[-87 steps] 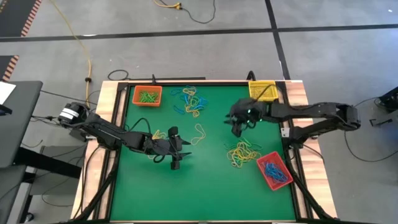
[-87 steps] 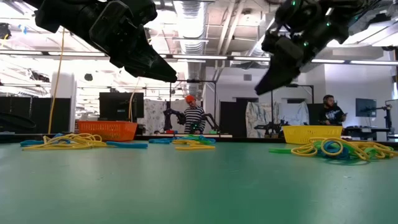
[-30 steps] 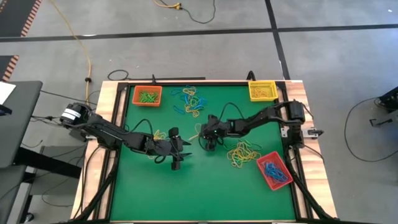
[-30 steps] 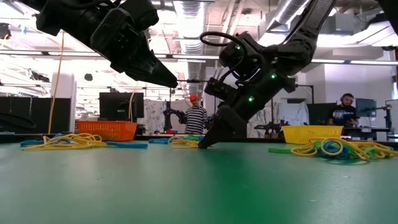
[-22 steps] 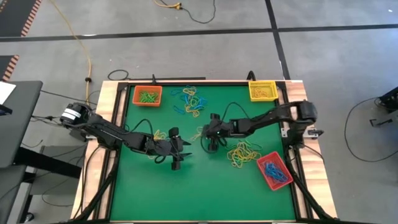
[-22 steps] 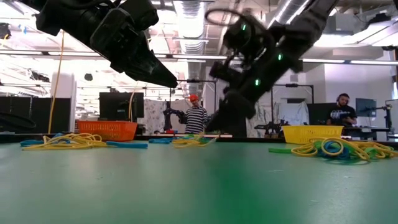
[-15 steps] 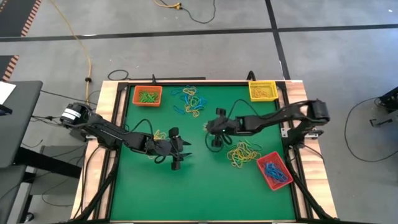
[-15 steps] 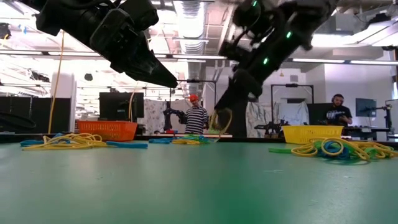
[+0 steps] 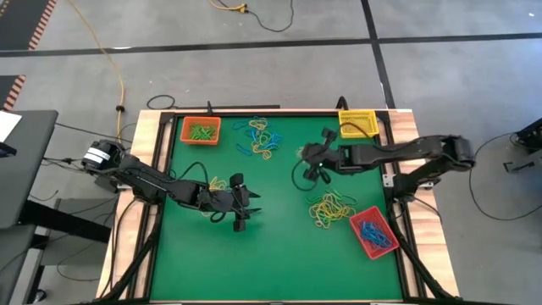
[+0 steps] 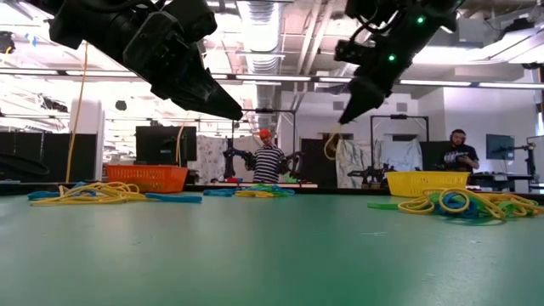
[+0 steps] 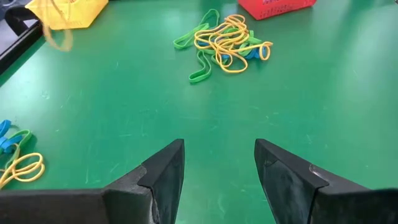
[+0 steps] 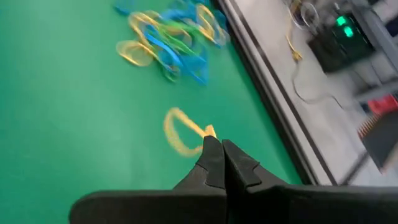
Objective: Sort rubber bands into baskets
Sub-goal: Put the yellow rubber band into the yellow bin
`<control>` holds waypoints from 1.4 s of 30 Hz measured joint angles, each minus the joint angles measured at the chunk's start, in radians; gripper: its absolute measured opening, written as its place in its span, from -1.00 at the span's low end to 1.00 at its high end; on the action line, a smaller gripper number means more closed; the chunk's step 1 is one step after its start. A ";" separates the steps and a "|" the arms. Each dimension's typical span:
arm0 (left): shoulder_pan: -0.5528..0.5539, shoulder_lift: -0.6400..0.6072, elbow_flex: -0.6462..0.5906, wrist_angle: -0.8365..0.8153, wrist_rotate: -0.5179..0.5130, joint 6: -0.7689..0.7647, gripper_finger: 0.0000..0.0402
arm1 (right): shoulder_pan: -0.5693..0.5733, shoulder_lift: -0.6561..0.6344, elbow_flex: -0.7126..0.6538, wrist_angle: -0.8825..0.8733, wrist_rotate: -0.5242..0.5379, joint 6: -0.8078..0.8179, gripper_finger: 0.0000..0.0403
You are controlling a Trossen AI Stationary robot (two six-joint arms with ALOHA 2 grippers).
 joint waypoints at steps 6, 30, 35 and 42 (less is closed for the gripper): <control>0.000 0.000 0.000 0.000 0.000 -0.002 -0.08 | -0.104 -0.071 0.000 -0.146 0.013 0.061 -0.94; 0.000 0.000 0.000 0.000 0.000 -0.002 -0.08 | -0.611 -0.121 0.000 -0.365 0.033 0.030 -0.94; 0.000 0.000 0.000 0.000 0.000 -0.002 -0.08 | -0.696 -0.121 -0.008 -0.341 -0.066 0.028 -0.93; 0.000 0.000 0.000 0.000 0.000 -0.003 -0.08 | -0.764 -0.085 -0.068 -0.247 -0.126 0.007 -0.93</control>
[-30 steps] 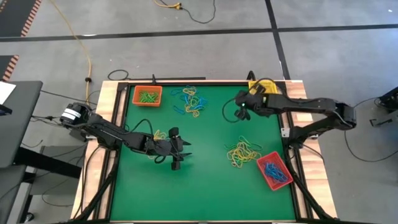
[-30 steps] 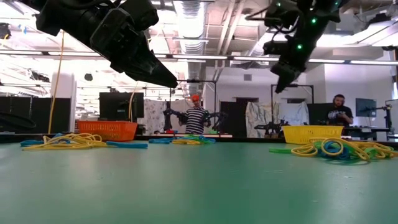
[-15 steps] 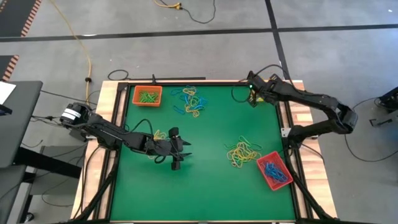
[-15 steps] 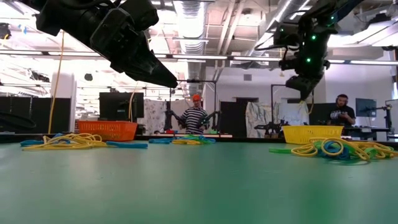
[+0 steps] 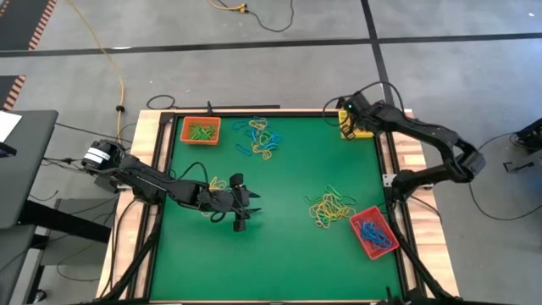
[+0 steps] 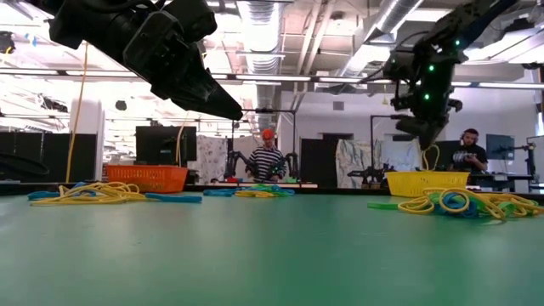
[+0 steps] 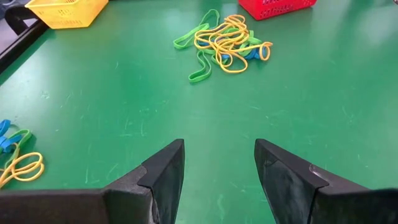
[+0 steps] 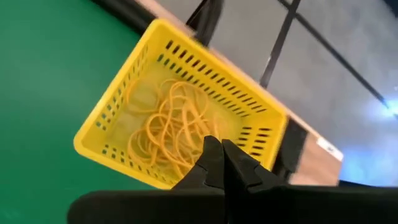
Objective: Sort rubber bands into baskets
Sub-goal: Put the yellow rubber band into the yellow bin
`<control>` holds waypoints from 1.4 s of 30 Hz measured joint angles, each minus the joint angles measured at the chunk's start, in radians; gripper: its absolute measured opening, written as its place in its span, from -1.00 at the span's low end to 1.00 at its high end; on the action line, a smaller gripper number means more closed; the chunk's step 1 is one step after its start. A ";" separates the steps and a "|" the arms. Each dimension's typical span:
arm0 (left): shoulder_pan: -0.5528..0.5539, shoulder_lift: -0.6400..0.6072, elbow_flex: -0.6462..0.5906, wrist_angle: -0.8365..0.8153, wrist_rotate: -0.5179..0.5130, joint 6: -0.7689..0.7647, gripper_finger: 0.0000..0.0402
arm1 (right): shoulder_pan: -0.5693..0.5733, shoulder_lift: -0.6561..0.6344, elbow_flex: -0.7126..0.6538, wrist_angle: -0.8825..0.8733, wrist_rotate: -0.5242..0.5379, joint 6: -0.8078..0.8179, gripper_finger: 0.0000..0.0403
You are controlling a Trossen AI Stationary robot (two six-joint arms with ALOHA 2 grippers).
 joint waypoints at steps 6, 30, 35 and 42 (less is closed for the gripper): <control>0.000 0.000 0.000 0.000 0.000 -0.001 -0.08 | -0.019 0.075 -0.025 0.045 -0.026 -0.002 -0.92; 0.000 0.000 0.000 -0.001 0.000 0.008 -0.08 | -0.010 0.113 -0.025 0.117 -0.084 0.026 -0.36; 0.000 0.000 0.000 -0.001 0.000 0.008 -0.08 | 0.012 0.089 -0.025 0.114 -0.085 0.032 -0.18; 0.000 0.000 0.000 -0.001 0.000 0.008 -0.08 | 0.107 0.010 -0.025 0.119 -0.085 0.060 -0.09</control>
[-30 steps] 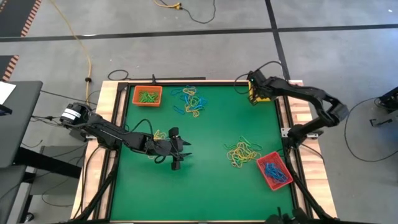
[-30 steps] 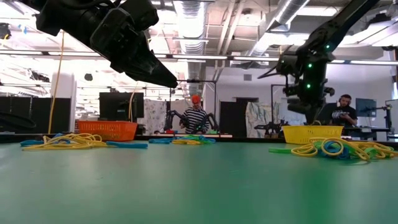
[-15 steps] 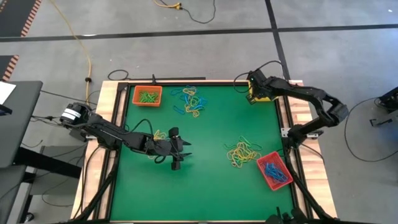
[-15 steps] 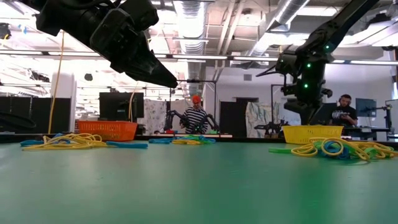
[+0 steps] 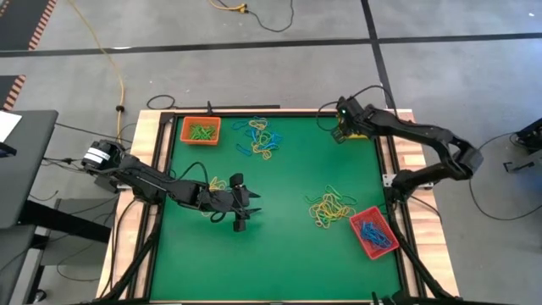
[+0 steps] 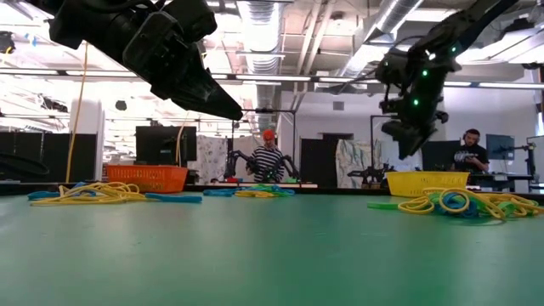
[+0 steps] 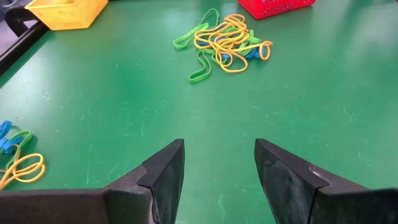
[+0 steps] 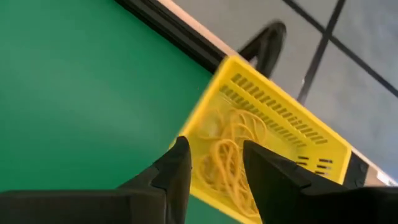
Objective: Sort rubber bands into baskets
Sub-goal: Put the yellow rubber band into the yellow bin
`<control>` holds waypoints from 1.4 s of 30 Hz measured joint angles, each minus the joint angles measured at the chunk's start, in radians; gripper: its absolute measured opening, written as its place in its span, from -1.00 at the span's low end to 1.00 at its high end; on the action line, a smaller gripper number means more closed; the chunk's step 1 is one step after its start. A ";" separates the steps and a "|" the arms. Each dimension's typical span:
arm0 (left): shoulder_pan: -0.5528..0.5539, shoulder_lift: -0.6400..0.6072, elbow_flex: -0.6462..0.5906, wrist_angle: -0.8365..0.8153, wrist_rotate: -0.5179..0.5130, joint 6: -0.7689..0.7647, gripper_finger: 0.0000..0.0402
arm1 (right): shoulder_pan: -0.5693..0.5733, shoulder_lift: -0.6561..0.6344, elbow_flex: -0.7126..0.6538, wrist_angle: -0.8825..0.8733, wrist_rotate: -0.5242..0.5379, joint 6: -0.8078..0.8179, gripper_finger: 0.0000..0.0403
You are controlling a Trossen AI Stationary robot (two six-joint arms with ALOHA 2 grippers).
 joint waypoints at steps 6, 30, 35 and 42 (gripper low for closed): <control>0.000 0.000 0.000 0.000 -0.001 0.004 -0.08 | 0.142 -0.073 0.000 0.002 -0.036 0.040 -0.12; 0.046 -0.002 0.000 -0.256 -0.245 -0.150 -0.08 | 0.897 0.120 -0.001 0.386 -0.064 0.023 -0.17; 0.097 -0.002 0.000 -0.233 -0.234 -0.122 -0.08 | 0.950 0.265 0.000 0.559 -0.067 -0.028 -0.17; 0.246 -0.002 0.000 -0.175 -0.055 -0.026 -0.08 | 0.999 0.403 0.000 0.717 -0.076 -0.032 -0.17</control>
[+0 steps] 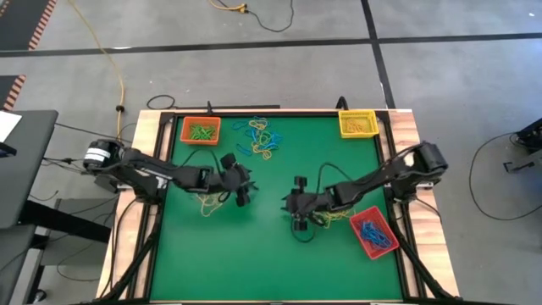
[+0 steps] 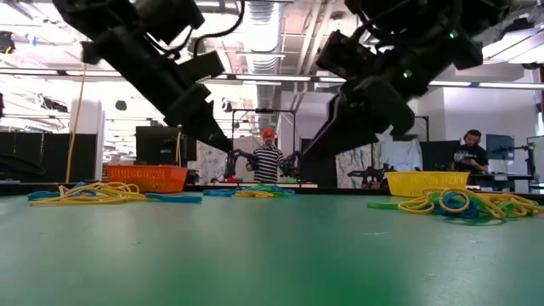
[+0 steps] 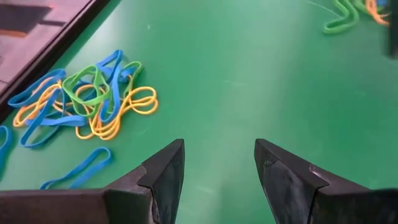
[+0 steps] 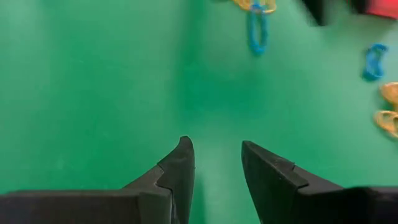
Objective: Sort rubber bands into baskets
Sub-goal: Put the yellow rubber band into the yellow bin
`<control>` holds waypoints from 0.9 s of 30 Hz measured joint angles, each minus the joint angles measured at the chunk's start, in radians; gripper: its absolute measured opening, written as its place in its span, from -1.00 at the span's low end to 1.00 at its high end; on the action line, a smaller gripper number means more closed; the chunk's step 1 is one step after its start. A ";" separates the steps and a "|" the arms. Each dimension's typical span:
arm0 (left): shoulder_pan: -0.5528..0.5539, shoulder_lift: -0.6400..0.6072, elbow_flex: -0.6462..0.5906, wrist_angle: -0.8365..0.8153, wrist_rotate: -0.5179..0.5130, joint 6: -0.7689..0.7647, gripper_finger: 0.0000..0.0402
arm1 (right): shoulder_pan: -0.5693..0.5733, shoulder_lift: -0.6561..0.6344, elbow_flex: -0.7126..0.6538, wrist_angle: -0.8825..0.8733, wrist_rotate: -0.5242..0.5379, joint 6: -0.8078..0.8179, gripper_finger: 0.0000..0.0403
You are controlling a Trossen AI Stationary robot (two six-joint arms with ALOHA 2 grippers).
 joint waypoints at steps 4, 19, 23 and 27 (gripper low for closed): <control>0.107 0.000 0.000 0.019 0.092 0.025 -0.08 | 0.034 0.022 0.000 0.045 0.000 -0.003 -0.17; 0.380 0.025 0.050 -0.016 0.380 0.106 -0.08 | 0.113 0.022 0.000 0.148 0.001 -0.031 -0.17; 0.374 0.121 0.110 -0.058 0.393 0.137 -0.08 | 0.112 0.022 0.000 0.165 0.005 -0.031 -0.17; 0.367 0.221 0.194 -0.132 0.312 0.153 -0.08 | 0.114 0.022 0.000 0.169 0.006 -0.019 -0.17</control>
